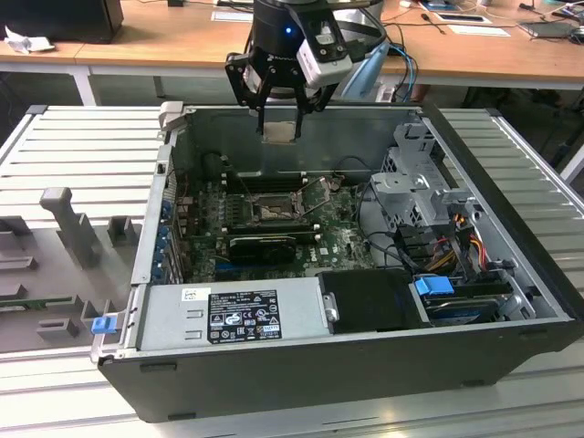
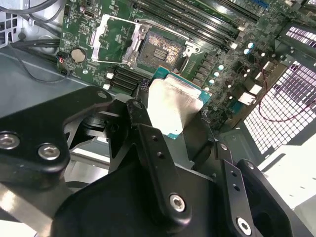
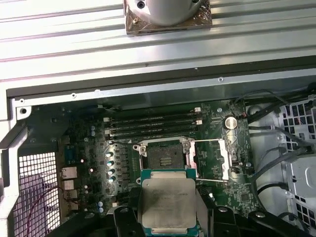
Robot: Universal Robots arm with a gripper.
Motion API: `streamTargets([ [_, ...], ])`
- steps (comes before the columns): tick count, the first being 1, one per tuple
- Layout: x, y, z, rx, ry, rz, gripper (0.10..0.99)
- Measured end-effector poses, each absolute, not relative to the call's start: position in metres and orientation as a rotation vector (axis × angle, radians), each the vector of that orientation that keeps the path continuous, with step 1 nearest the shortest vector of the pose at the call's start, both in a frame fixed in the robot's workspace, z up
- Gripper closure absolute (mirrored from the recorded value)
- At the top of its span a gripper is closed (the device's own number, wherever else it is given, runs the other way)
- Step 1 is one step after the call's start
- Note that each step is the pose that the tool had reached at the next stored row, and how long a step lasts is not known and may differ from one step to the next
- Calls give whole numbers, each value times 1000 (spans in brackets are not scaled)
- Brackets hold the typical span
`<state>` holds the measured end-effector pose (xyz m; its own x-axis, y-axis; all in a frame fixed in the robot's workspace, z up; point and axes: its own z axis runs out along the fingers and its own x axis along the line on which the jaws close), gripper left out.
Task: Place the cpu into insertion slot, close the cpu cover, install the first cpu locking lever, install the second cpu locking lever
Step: 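Place the cpu into insertion slot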
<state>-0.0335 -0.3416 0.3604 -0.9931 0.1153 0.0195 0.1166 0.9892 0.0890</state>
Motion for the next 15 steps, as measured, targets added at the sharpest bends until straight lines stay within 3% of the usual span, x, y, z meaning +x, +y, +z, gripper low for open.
streamTargets([
  [15, -33, -342, 359, -309, -3112, -142, 557],
])
